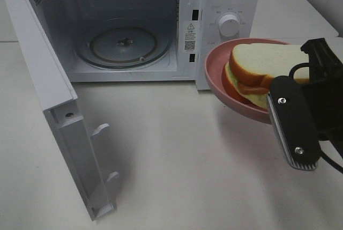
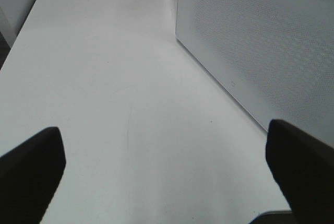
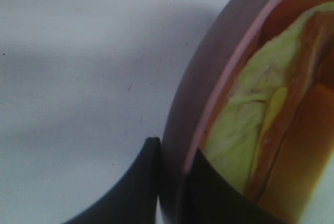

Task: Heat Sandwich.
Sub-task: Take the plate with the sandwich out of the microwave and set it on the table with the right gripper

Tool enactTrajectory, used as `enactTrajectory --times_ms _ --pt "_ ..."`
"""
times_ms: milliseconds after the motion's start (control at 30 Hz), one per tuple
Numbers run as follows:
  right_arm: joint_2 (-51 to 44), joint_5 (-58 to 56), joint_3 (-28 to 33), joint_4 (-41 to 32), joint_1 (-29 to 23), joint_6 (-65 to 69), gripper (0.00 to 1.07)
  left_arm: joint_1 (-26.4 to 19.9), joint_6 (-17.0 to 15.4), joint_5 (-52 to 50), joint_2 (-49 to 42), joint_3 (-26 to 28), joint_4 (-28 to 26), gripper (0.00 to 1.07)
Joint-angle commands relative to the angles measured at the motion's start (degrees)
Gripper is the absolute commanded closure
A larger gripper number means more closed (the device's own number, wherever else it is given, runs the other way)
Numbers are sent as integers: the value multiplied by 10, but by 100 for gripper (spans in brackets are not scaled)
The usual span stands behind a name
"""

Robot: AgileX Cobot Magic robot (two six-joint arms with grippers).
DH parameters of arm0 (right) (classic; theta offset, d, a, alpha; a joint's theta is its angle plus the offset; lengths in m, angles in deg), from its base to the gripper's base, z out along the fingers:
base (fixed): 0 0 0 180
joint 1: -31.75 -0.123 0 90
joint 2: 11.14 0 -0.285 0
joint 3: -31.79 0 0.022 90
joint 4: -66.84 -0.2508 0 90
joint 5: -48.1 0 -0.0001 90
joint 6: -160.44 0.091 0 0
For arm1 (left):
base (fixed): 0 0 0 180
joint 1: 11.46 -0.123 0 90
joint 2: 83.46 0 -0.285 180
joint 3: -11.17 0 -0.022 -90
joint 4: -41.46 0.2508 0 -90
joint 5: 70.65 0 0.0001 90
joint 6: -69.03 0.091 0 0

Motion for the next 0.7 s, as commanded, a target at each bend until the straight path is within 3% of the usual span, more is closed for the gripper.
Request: enactTrajectory --times_ms 33,700 --pt "-6 -23 0 43 -1 88 107 -1 -1 -5 -3 -1 -4 7" --pt "-6 -100 0 62 -1 319 106 -1 -1 -5 -3 -1 -4 7"
